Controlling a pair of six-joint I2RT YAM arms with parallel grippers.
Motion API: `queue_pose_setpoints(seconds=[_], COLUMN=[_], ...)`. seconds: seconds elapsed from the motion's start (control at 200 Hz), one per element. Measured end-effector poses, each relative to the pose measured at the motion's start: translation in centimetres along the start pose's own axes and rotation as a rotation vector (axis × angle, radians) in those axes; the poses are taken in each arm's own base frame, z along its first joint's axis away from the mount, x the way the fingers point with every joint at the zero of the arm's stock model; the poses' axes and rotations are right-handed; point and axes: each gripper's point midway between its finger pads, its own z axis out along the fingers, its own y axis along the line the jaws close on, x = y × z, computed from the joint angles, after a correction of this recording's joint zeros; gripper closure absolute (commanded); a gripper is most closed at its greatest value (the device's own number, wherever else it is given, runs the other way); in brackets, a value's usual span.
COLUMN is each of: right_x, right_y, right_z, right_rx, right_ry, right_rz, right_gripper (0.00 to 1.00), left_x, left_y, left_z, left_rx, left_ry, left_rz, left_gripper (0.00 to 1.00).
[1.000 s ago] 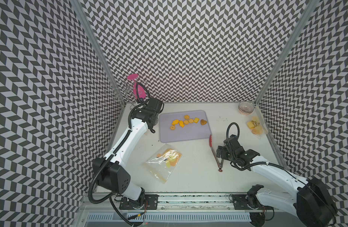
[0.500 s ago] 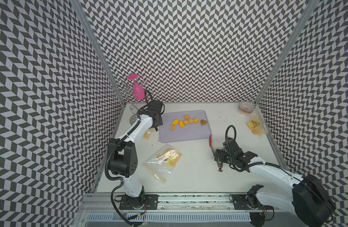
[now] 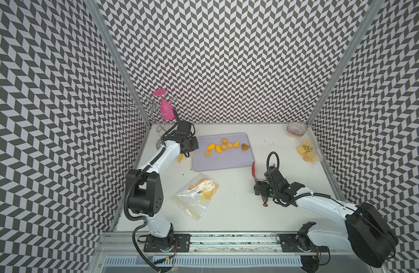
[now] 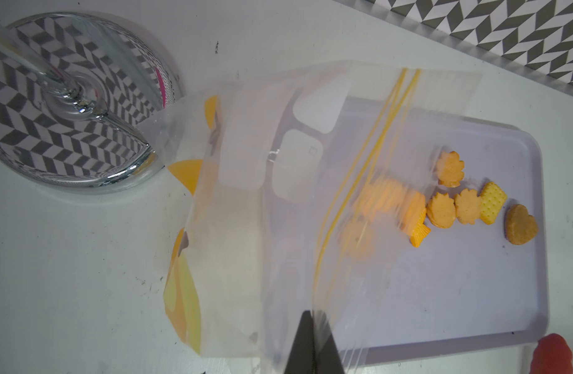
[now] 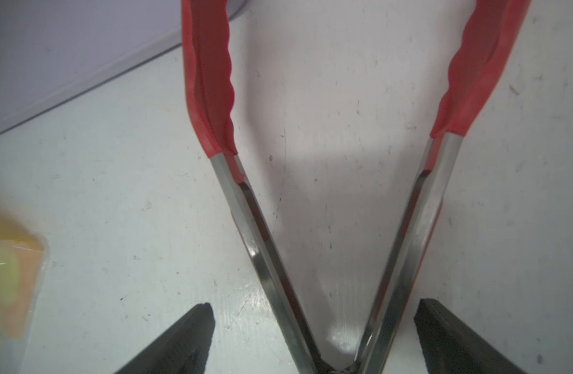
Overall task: Put the cookies into a resealable bag to prevent moisture
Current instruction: Pick up the clamp from the center of the board.
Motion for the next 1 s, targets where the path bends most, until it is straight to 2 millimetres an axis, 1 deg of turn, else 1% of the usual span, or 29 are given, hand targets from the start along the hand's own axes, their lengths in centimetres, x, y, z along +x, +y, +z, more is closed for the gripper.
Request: queue_pose_setpoints(seconds=[0.185,0.25,0.375,0.566,0.646,0.746,0.806,0.906,1.001], right_x=[0.1,-0.1,-0.4,-1.0,-1.3,-1.4,-1.5,-1.5,-1.4], right_y=[0.5,0.6,0.2,-0.3,-0.5,-0.6,-0.6,-0.7,-0.9], right_z=[0.7,0.9,1.0,1.4,1.6,1.8,1.8,1.6,0.8], right_rx=[0.014,0.023,0.045,0.07,0.086,0.098,0.103,0.105,0.108], right_ry=[-0.008,-0.019,-0.041,-0.084,-0.099,-0.11,-0.113,-0.116,-0.114], right_rz=[-0.034,-0.04,-0.028,-0.005,-0.002,-0.004,0.0,0.001,-0.002], right_gripper=[0.0,0.03,0.1,0.1,0.14,0.22,0.24,0.25,0.25], left_x=[0.5,0.5,0.6,1.0,0.9,0.8,0.8,0.7,0.6], left_y=[0.9,1.1,1.2,1.4,1.4,1.4,1.5,1.8,2.0], left_z=[0.7,0.8,1.0,1.3,1.2,1.2,1.2,1.2,1.2], left_rx=[-0.003,-0.003,0.0,-0.003,-0.001,-0.001,-0.001,-0.004,-0.006], left_ry=[0.01,0.01,0.007,0.013,0.01,0.006,0.006,0.004,0.003], left_rz=[-0.015,-0.019,-0.021,-0.023,-0.023,-0.024,-0.025,-0.03,-0.034], left_gripper=[1.0,1.0,1.0,1.0,1.0,1.0,1.0,1.0,1.0])
